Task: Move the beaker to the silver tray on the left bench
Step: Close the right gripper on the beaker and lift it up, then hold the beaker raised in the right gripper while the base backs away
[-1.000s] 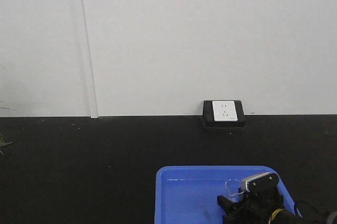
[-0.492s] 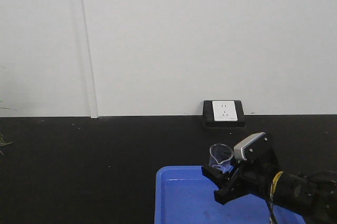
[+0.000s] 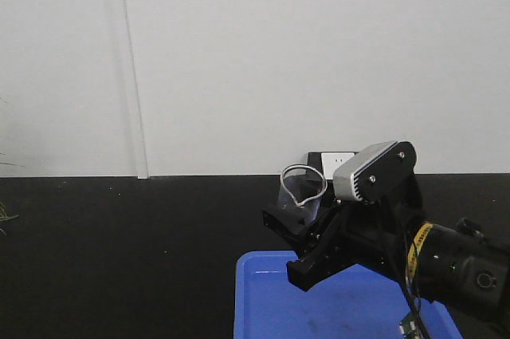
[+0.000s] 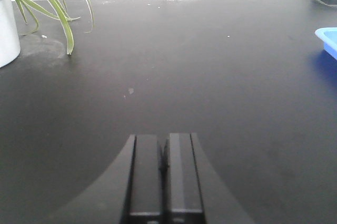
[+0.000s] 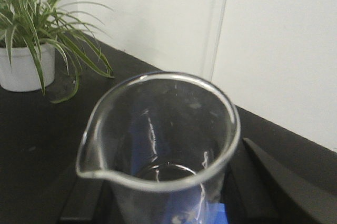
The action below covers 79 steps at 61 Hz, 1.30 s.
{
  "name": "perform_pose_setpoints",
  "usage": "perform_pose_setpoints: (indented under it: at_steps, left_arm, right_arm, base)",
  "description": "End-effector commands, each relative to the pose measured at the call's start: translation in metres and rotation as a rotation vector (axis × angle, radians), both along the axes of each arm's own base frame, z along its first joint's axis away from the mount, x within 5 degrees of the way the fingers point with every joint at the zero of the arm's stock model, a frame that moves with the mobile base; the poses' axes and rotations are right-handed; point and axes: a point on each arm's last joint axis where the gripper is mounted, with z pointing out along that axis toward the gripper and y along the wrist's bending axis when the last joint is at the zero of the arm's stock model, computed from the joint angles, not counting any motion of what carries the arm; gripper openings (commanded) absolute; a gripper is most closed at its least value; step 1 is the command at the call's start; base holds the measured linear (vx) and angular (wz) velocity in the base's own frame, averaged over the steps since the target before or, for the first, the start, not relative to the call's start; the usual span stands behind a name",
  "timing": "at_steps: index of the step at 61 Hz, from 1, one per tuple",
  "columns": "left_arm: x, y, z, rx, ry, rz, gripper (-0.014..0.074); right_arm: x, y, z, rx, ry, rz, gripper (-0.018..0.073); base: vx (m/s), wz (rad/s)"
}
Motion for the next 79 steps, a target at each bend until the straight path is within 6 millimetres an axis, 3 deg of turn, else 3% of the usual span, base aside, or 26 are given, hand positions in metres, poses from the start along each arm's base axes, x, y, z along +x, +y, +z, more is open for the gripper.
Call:
perform_pose_setpoints:
  at_steps: [1, 79]
  left_arm:
    - [0.0016, 0.0, 0.0015, -0.004, -0.072, -0.001, 0.0001]
    - [0.0016, 0.0, 0.0018, -0.004, -0.074, -0.001, 0.0001]
  right_arm:
    - [-0.0138, -0.0012, 0.0292, 0.067, -0.062, 0.0, -0.0014]
    - [-0.0192, -0.0001, 0.0326, 0.066, -0.069, 0.004, -0.0013]
  base:
    - [0.0, 0.0]
    - [0.0, 0.0]
